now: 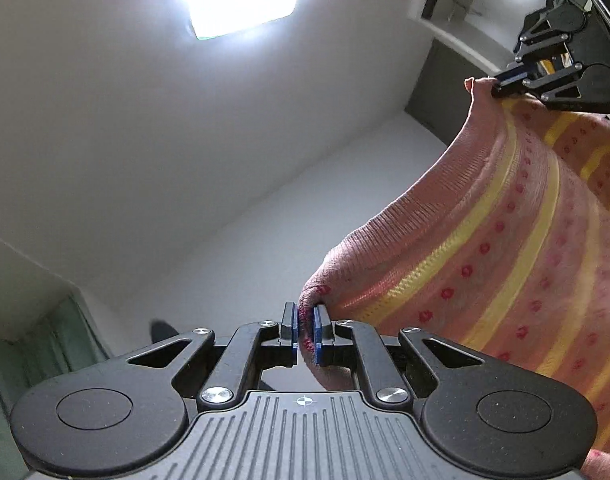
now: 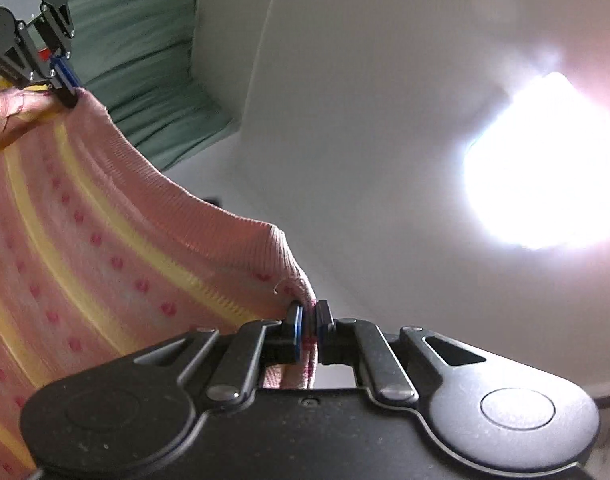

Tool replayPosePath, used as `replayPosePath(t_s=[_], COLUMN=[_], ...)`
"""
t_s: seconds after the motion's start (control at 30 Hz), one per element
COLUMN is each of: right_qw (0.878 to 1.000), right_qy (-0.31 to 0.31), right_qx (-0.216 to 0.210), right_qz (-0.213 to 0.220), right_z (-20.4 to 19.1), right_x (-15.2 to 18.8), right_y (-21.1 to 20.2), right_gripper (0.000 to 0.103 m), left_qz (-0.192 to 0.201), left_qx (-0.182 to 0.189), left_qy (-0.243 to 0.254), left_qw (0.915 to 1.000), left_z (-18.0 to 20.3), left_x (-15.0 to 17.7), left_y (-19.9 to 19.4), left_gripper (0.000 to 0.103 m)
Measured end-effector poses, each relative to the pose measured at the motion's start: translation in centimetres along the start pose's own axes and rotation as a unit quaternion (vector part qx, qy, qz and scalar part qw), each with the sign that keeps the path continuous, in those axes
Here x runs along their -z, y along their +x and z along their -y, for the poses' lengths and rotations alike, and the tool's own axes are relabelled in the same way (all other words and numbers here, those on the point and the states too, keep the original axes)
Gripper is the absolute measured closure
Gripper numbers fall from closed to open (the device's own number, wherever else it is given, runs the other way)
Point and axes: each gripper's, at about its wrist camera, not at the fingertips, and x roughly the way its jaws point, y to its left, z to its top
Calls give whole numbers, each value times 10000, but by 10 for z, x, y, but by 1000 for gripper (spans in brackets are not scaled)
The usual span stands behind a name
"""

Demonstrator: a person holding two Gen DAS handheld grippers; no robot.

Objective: Fold clothes
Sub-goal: 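Raise the cardigan high between both grippers, holding it stretched open, then swing the cardigan down onto the bed with both grippers and release it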

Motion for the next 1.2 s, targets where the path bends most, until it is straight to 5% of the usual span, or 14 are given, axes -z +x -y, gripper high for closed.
replayPosePath(t_s=[0.17,0.33,0.47,0.63,0.83,0.97,1.2], right_qw=[9933,9824,9827,9821,9743,9546,8690], right_qy=[-215,-691,-1043,-1458,-2035,-2396,-2863], right_qx=[-632,-610,-129,275,-441,-1557,-3916], right_qz=[-941,-1627,-1523,-1161,-853,-840,-980], right_z=[-45,-83,-76,-57,-96,-159,-267], right_x=[57,99,87,71,118,175,223], right_y=[102,225,297,329,249,155,30], right_gripper=[96,96,96,96,96,96,96], left_qz=[-816,-1409,-1405,-981,-840,-1116,-1490], left_qx=[419,383,-91,-310,572,1475,3581], left_qy=[-97,-275,220,695,1296,1439,2251], left_qw=[9957,9889,9898,9923,9863,9721,8938], left_z=[5,-4,-19,-21,37,114,248], left_x=[47,72,53,45,104,171,246], left_y=[102,212,274,288,231,175,71], left_gripper=[96,96,96,96,96,96,96])
